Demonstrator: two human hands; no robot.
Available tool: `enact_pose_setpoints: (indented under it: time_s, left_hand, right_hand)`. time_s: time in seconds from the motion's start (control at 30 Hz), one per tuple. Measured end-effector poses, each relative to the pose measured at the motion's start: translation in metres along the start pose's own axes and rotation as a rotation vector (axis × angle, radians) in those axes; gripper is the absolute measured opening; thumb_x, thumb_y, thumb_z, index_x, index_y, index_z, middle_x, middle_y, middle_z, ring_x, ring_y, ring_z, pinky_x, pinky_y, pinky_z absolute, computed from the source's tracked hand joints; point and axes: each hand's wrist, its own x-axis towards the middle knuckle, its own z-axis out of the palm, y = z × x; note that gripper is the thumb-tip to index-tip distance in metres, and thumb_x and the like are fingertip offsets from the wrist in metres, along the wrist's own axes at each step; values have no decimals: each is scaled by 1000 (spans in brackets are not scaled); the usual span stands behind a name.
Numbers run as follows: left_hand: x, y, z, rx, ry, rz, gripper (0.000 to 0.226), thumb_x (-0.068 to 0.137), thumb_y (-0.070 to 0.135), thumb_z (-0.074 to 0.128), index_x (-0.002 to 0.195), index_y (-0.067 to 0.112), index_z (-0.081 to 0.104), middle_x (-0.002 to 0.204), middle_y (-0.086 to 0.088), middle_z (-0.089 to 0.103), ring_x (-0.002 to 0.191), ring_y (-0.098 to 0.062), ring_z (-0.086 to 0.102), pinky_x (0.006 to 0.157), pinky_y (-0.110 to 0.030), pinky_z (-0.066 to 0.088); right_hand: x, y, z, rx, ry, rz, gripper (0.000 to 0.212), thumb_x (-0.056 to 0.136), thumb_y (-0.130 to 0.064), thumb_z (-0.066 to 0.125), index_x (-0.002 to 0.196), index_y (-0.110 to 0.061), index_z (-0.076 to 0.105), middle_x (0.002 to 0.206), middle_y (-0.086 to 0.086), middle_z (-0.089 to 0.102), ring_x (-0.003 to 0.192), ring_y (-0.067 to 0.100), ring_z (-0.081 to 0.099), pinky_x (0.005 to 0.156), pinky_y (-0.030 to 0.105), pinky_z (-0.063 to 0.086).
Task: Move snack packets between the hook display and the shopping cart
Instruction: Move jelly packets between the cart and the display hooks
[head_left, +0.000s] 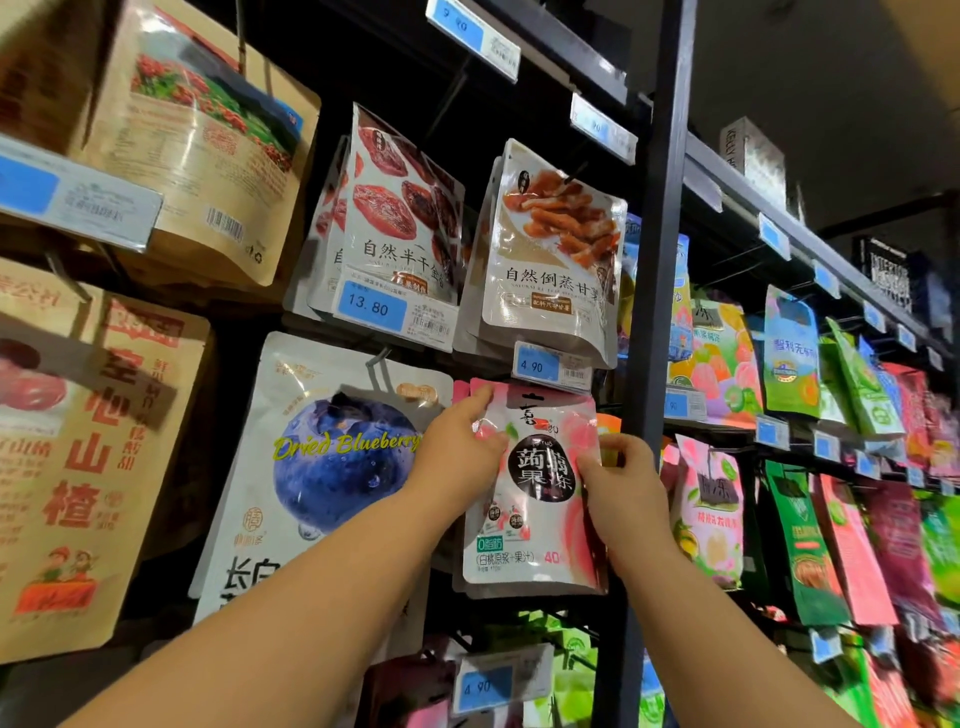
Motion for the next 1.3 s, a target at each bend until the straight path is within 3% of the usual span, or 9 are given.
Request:
enact_pose_setpoints:
  time_s: [0.1,0.3,0.37,0.5,0.67,0.77,0.93,1.13,1.3]
  left_hand:
    - [-1,-1,1,-59,20,-36,57,92,10,57,145,23,39,141,1,50,117,-16,55,102,-27,42]
    - [2,-1,6,-96,32,-52,58,92,13,58,144,27,39,138,0,54,116,-17,57,104,-35,44]
    - [1,1,6,-63,15,-30,58,92,12,56,145,26,38,144,2,48,123,-14,52,105,-24,38]
    - [-1,3,8,31,-24,14,59,93,11,54,147,26,34,148,7,41,131,-10,43,83,-4,25]
    - [1,1,10,77,2,-2,58,94,13,51,147,26,33,150,5,38,133,-12,42,94,-12,28]
    - [3,-1,9,70,18,-24,58,92,12,50,147,24,34,149,1,41,131,-17,46,105,-25,35]
    - [3,1,7,133,24,-8,58,94,14,48,148,27,32,146,3,45,124,-17,51,95,-20,37]
    - [5,5,8,178,39,9,57,94,14,47,147,29,33,142,1,50,122,-20,53,95,-26,42]
    - [12,5,8,142,44,-37,60,92,13,50,147,28,33,146,2,45,124,-19,51,88,-22,39]
  right_hand:
    - [-2,-2,0,7,-29,-85,32,95,-25,56,116,-41,37,90,-4,64,81,19,63,77,41,53]
    - [5,-6,2,128,-168,-75,31,96,-26,55,93,-57,59,117,-12,62,112,17,61,97,46,51]
    - [8,-5,1,187,-213,-61,33,97,-22,54,101,-55,61,124,-9,62,114,16,61,100,44,50]
    - [13,-1,2,203,-279,-40,37,99,-20,52,131,-38,57,138,-5,56,124,17,54,108,43,44]
    - [14,-5,2,179,-320,-68,43,101,-17,49,141,-31,48,132,-10,53,124,14,52,110,39,42]
    - [18,-6,6,92,-304,-122,44,101,-25,50,144,-30,45,143,-5,43,130,14,45,113,39,37]
    - [20,-7,10,-5,-297,-175,49,100,-25,51,148,-24,40,143,1,41,127,12,42,107,28,35]
    - [23,-8,12,-31,-236,-186,52,95,-32,60,145,-24,45,142,1,49,128,18,49,109,42,42]
    - [31,-13,16,-73,-232,-181,52,93,-35,61,141,-20,51,132,0,53,122,19,54,104,42,46]
